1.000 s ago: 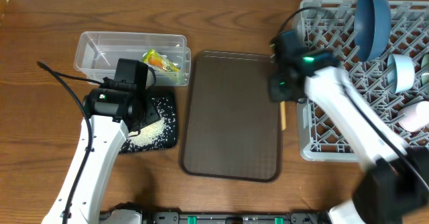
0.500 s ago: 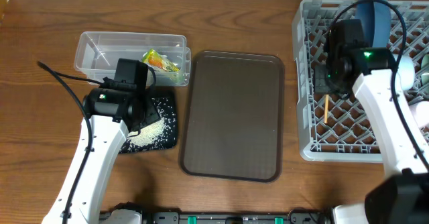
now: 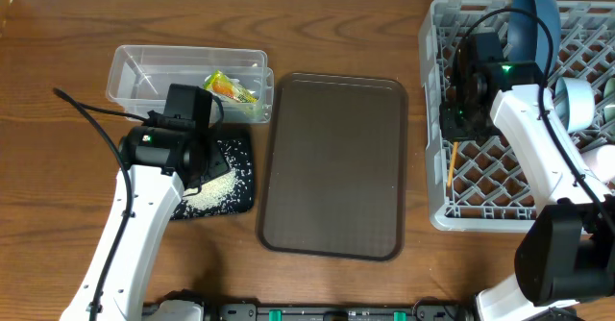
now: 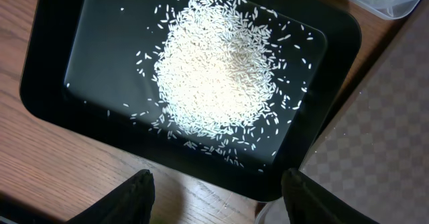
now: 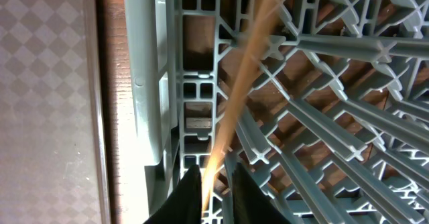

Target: Sort waste into correct bins and load items into the dishwasher rack

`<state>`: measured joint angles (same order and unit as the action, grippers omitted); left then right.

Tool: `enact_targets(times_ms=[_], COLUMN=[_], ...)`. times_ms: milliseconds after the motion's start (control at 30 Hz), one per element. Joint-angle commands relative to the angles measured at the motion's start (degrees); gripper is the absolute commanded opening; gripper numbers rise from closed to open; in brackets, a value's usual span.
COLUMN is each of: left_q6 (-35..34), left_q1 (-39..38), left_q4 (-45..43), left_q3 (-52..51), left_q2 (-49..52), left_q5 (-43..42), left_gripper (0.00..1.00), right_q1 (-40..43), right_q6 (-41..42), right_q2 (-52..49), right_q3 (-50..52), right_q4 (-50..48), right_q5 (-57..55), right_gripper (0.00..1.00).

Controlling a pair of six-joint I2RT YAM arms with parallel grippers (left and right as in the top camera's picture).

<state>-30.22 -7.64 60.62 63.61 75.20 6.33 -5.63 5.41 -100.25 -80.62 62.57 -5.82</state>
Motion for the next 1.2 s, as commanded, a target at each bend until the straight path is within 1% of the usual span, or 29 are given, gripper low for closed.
enact_targets(times_ms=[0,233,300,367,433,500,533,600,667,733,800,867,967,1067,1167], left_q6=[-0.5,0.0,1.5,4.8,9.3,14.0,15.7,17.7,18.8,22.3,24.6,24.6,24.1,23.5,21.0], left_q1=[0.2,0.2,0.2,0.0,-0.6,-1.7,-2.4,-3.8,-4.7,-5.0,-5.0,-4.9,-3.8,-3.1,-3.0], left_q4=[0.2,-0.3,-0.7,-1.5,-3.6,-6.3,-7.6,-9.5,-9.3,-7.9,-4.4,-1.2,2.8,4.1,4.1], left_q3=[0.4,0.4,0.4,0.8,1.3,1.9,2.0,2.3,2.8,3.1,3.1,3.1,3.1,3.1,2.9], left_q2=[-0.3,-0.4,-0.5,-0.6,-0.6,-0.6,-0.6,-0.4,0.3,1.0,1.2,1.0,0.0,-2.1,-5.9], left_q5=[0.1,0.1,0.1,-2.1,-5.8,-8.8,-9.6,-10.4,-10.9,-15.5,-19.4,-18.7,-18.3,-18.0,-14.5], left_gripper=[0.64,0.64,0.64,0.64,0.64,0.64,0.64,0.64,0.64,0.64,0.64,0.64,0.64,0.64,0.64], right_q1=[0.0,0.0,0.0,0.0,0.0,0.0,0.0,0.0,0.0,0.4,1.4,2.5,4.8,6.7,7.8], right_q6=[-0.3,-0.3,-0.3,0.6,3.0,6.4,6.5,5.9,4.7,4.8,4.9,4.9,4.8,3.8,-0.3], right_q2=[2.1,10.1,12.2,13.9,14.9,15.3,15.2,14.9,14.8,14.8,15.0,15.3,16.3,17.9,20.5], right_q3=[0.2,0.1,0.1,0.1,0.1,0.1,0.1,0.1,0.1,0.1,0.1,0.1,0.1,0.1,0.3], right_q4=[0.0,-1.5,-2.4,-3.4,-4.8,-7.2,-8.6,-11.2,-12.2,-11.7,-10.0,-7.9,-4.2,-1.5,0.8], right_q5=[0.6,0.7,0.7,0.7,0.7,1.7,3.3,7.2,10.0,10.4,10.7,10.6,10.7,11.7,13.8], right_gripper=[0.2,0.24,0.26,0.31,0.4,0.59,0.65,0.71,0.78,0.84,0.88,0.93,0.94,0.95,0.97])
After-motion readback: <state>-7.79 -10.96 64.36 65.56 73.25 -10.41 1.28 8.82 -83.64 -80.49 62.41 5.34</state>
